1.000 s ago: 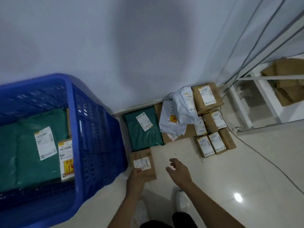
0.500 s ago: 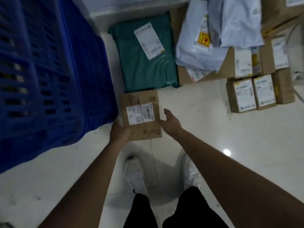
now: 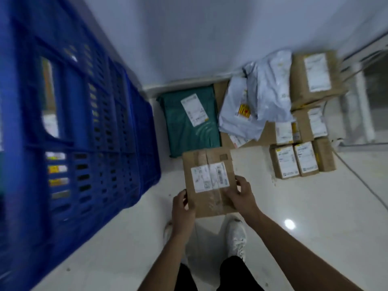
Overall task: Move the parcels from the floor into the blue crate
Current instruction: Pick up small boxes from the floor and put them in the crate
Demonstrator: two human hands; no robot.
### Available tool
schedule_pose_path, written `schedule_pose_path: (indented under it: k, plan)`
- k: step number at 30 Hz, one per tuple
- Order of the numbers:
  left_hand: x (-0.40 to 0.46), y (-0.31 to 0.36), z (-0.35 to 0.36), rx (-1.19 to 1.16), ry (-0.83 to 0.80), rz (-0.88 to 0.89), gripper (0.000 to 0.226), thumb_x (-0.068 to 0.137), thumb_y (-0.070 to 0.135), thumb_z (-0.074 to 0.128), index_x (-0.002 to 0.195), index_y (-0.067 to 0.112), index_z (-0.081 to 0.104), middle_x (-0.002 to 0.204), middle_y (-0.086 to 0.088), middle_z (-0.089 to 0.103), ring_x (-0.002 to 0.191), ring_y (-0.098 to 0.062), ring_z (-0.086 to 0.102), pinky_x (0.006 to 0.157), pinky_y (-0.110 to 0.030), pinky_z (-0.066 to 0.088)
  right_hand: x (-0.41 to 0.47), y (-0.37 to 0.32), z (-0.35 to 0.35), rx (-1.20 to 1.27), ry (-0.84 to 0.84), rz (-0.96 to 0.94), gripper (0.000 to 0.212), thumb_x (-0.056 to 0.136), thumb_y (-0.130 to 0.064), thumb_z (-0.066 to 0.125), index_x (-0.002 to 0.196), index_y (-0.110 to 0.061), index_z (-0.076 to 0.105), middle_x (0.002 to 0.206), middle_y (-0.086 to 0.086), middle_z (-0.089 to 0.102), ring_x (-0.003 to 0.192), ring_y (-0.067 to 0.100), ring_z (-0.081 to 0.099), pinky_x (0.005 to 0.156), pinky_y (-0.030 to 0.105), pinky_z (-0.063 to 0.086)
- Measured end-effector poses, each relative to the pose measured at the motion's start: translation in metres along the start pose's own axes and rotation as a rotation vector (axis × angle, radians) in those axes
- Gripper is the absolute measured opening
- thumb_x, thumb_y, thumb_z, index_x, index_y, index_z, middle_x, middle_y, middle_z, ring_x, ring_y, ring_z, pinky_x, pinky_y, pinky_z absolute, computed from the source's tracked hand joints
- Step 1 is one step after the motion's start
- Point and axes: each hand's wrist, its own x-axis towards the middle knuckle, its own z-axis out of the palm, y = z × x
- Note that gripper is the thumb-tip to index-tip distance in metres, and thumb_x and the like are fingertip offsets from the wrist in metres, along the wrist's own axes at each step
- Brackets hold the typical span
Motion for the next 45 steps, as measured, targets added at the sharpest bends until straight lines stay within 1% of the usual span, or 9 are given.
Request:
schedule_pose_path:
  k: [4,11,16,20,24,29,32,36,45]
  plan:
    - [-0.072,0.097,0.008,-0.108,-0.033,0.139,0.039,0.093,0.004,0.055,0.105,0.040,0.053,0.109,0.013,0.053,0.103,-0.008,0.058,0.087,-0.028,0.054,-0.051,-0.064,-0.073,0.016,0.083,-0.080,0.044,0.091,-0.022,0.063,0.132,-0.022,0.048,0.129,0.004,0.052,0.114,0.023,0.054,0.085,0.032,0.045]
    - [-0.231,0.267,-0.002,-0.099,-0.036,0.392,0.045,0.094,0.005,0.052,0.134,0.026,0.045,0.123,0.006,0.042,0.113,-0.010,0.049,0.091,-0.022,0.046,-0.181,-0.216,-0.202,0.070,0.164,-0.351,0.049,0.090,-0.019,0.064,0.136,-0.016,0.046,0.130,0.004,0.053,0.117,0.023,0.053,0.094,0.043,0.050]
    - [-0.328,0.333,-0.053,-0.127,0.030,0.532,0.045,0.095,0.010,0.052,0.131,0.035,0.046,0.124,0.007,0.042,0.116,-0.010,0.049,0.099,-0.031,0.048,-0.276,-0.310,-0.227,0.074,0.153,-0.536,0.048,0.089,-0.017,0.064,0.134,-0.018,0.049,0.127,0.001,0.053,0.115,0.019,0.053,0.094,0.041,0.049]
    - [-0.365,0.346,-0.124,-0.147,0.093,0.599,0.045,0.093,0.006,0.053,0.115,0.045,0.047,0.119,0.009,0.050,0.105,-0.004,0.053,0.097,-0.031,0.049,-0.337,-0.360,-0.190,0.078,0.085,-0.632,0.038,0.091,-0.011,0.060,0.126,-0.021,0.049,0.117,-0.003,0.052,0.106,0.012,0.051,0.077,0.017,0.045]
    - [-0.354,0.340,-0.211,-0.146,0.145,0.544,0.045,0.093,0.004,0.053,0.128,0.032,0.049,0.130,-0.004,0.054,0.114,-0.020,0.056,0.092,-0.035,0.053,-0.369,-0.391,-0.116,0.068,0.019,-0.621,0.052,0.087,-0.013,0.062,0.135,-0.024,0.045,0.126,0.004,0.047,0.111,0.019,0.052,0.096,0.042,0.049]
    - [-0.311,0.324,-0.325,-0.088,0.136,0.457,0.048,0.095,0.012,0.054,0.141,0.022,0.041,0.139,0.003,0.042,0.118,-0.017,0.048,0.093,-0.030,0.047,-0.385,-0.426,-0.008,0.136,-0.035,-0.573,0.049,0.082,0.008,0.056,0.111,-0.032,0.054,0.105,-0.005,0.062,0.095,0.009,0.062,0.082,0.024,0.054]
    - [-0.285,0.313,-0.382,-0.035,0.106,0.445,0.048,0.095,0.008,0.050,0.140,0.024,0.040,0.136,0.004,0.038,0.118,-0.013,0.044,0.096,-0.028,0.043,-0.384,-0.436,0.059,0.145,-0.018,-0.511,0.050,0.080,0.007,0.055,0.103,-0.038,0.056,0.105,-0.007,0.064,0.099,0.012,0.063,0.087,0.030,0.053]
    - [-0.254,0.301,-0.433,0.021,0.101,0.378,0.050,0.095,0.009,0.051,0.141,0.023,0.040,0.138,-0.002,0.039,0.119,-0.017,0.044,0.102,-0.036,0.044,-0.384,-0.450,0.118,0.125,-0.010,-0.424,0.047,0.088,0.007,0.054,0.124,-0.023,0.049,0.097,-0.022,0.050,0.105,0.011,0.051,0.086,0.023,0.040]
    - [-0.165,0.296,-0.437,0.018,0.037,0.323,0.049,0.096,0.009,0.051,0.141,0.023,0.039,0.138,0.002,0.040,0.120,-0.014,0.045,0.101,-0.033,0.045,-0.309,-0.449,0.166,-0.025,0.086,-0.345,0.061,0.088,-0.008,0.060,0.142,-0.025,0.039,0.133,0.004,0.050,0.116,0.020,0.052,0.096,0.037,0.048]
